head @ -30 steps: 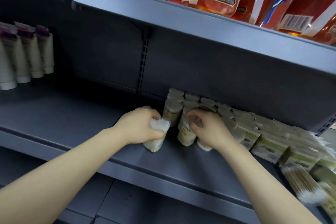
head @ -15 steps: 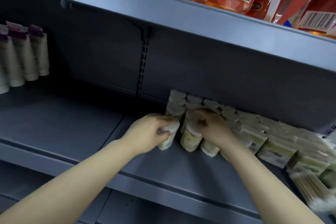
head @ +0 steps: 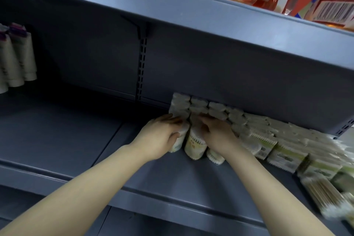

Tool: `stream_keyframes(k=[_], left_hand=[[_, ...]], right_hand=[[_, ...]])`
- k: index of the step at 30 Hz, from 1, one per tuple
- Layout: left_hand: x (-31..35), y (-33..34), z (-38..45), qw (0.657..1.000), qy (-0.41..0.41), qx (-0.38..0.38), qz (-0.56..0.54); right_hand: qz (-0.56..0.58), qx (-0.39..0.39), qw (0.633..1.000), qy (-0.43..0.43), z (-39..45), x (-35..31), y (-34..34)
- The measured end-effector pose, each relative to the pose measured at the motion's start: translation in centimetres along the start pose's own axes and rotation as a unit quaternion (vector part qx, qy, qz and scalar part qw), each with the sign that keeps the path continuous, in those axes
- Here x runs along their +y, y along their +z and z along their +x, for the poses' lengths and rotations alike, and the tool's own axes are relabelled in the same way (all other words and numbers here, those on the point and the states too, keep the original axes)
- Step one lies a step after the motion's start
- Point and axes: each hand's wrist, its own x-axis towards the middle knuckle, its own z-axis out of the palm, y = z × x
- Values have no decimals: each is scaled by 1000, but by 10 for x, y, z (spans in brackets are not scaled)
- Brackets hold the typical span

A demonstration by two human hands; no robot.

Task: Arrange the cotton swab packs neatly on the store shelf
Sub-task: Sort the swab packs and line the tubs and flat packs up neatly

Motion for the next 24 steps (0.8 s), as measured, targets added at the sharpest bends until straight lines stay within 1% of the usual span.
stream_keyframes(k=[4, 7, 11, 13, 15, 17, 21, 24], left_hand=[[3, 0, 1, 1000, -6, -9, -16], [6, -1, 1, 999, 6, 13, -48], [12, -5, -2, 995, -10, 36, -94], [15, -6, -2, 995, -1, 49, -91], [19, -5, -3, 994, 7, 61, -92], [22, -3, -6, 994, -2, 74, -84], [33, -3, -14, 991, -17, 115, -66], [43, -2, -18, 989, -16, 132, -62]], right_hand=[[9, 3, 1000, -7, -1, 0, 0], [4, 10, 1000, -10, -2, -1, -1], [1, 7, 1000, -12, -2, -1, -1], [9, 9, 1000, -9, -1, -1, -4], [46, 16, 999, 0, -2, -1, -7], [63, 31, 998, -5, -5, 0, -9], [22, 67, 997, -16, -14, 10, -8], [27, 86, 996, -14, -27, 16, -14]])
